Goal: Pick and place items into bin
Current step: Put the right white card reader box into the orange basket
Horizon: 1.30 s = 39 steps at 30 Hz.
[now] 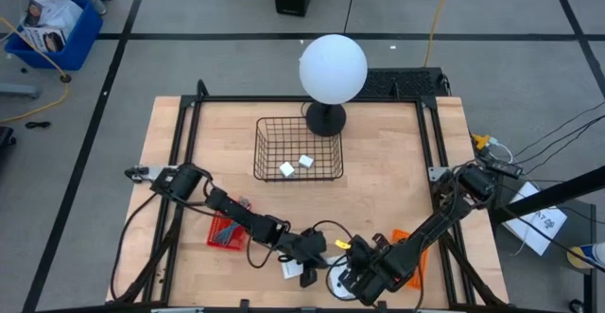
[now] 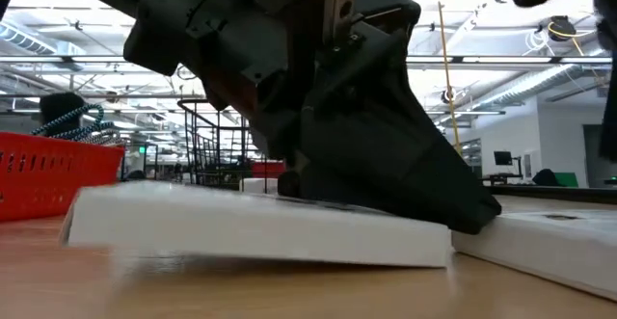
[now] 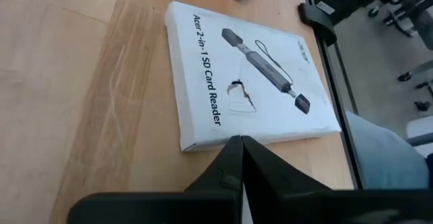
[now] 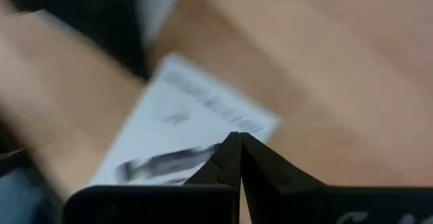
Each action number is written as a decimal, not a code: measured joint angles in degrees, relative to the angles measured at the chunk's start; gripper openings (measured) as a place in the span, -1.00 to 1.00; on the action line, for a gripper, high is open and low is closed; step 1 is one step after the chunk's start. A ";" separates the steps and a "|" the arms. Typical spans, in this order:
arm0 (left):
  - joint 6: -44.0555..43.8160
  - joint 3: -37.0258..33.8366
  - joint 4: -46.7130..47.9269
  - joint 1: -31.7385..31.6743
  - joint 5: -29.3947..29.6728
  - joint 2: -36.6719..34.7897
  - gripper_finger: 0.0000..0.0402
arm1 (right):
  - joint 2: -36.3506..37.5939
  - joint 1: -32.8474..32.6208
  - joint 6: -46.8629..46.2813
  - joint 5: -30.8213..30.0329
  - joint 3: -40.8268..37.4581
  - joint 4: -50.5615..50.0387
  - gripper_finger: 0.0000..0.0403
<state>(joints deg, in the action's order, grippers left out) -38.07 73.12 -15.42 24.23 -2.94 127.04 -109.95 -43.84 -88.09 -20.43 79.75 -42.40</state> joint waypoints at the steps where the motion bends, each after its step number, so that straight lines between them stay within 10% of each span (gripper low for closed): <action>1: 0.00 -0.06 -0.20 0.00 0.00 0.02 -0.93 | 0.00 -0.11 0.46 1.05 0.02 1.57 -1.00; 39: 1.97 -0.55 8.60 4.09 -1.03 -5.81 -0.92 | -3.69 7.55 22.52 9.02 -0.09 13.43 -0.98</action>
<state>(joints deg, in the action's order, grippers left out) -36.10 72.57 -6.82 28.32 -3.97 121.23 -113.64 -36.29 -65.57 -11.40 79.66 -28.97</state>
